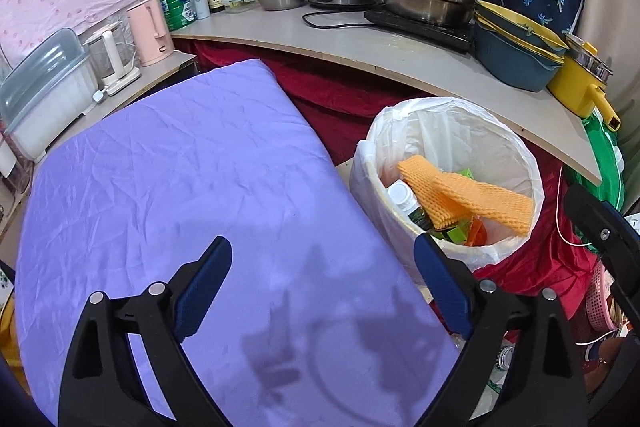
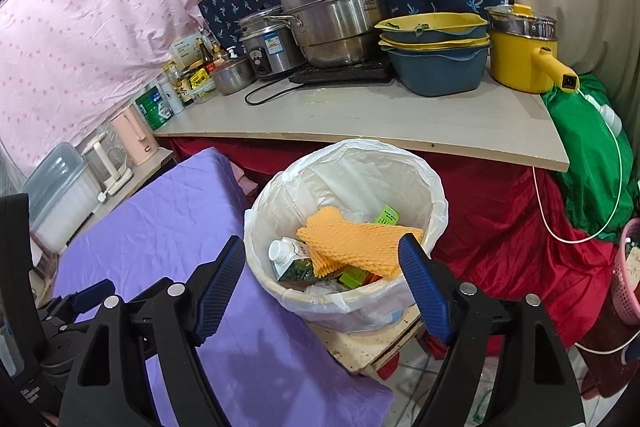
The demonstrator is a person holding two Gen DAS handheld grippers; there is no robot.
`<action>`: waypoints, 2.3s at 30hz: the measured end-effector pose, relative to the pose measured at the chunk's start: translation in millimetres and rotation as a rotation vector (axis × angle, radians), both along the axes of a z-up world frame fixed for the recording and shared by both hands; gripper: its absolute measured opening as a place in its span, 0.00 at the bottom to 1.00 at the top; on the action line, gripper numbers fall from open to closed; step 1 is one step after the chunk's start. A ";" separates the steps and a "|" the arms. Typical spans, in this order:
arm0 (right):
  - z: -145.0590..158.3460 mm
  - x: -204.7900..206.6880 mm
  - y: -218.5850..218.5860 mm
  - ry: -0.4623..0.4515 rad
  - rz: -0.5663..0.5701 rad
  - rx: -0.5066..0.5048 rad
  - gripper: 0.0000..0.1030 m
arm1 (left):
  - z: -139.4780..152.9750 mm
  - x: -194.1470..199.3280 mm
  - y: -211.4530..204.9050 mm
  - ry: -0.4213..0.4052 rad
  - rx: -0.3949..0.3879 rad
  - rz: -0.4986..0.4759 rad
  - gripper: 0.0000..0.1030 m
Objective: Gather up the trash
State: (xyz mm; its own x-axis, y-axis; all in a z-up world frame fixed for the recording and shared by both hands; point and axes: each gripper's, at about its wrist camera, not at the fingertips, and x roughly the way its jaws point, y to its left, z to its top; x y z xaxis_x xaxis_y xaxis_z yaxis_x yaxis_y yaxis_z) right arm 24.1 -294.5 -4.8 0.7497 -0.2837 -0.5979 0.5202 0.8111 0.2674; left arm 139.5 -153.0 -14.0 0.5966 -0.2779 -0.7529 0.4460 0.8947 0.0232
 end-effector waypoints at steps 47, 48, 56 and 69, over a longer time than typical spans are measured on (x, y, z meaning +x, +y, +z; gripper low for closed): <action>-3.2 -22.2 53.6 0.103 0.040 -0.131 0.93 | 0.9 -28.7 42.0 -0.024 0.029 0.042 0.91; -3.0 -22.9 53.3 0.102 0.037 -0.131 0.93 | 1.1 -28.8 41.8 -0.024 0.029 0.043 0.91; -0.6 -23.9 52.9 0.095 0.029 -0.132 0.93 | 0.8 -30.5 44.7 -0.025 0.028 0.047 0.91; -2.8 -20.3 54.2 0.105 0.028 -0.129 0.94 | 0.2 -31.7 44.4 -0.033 0.021 0.041 0.91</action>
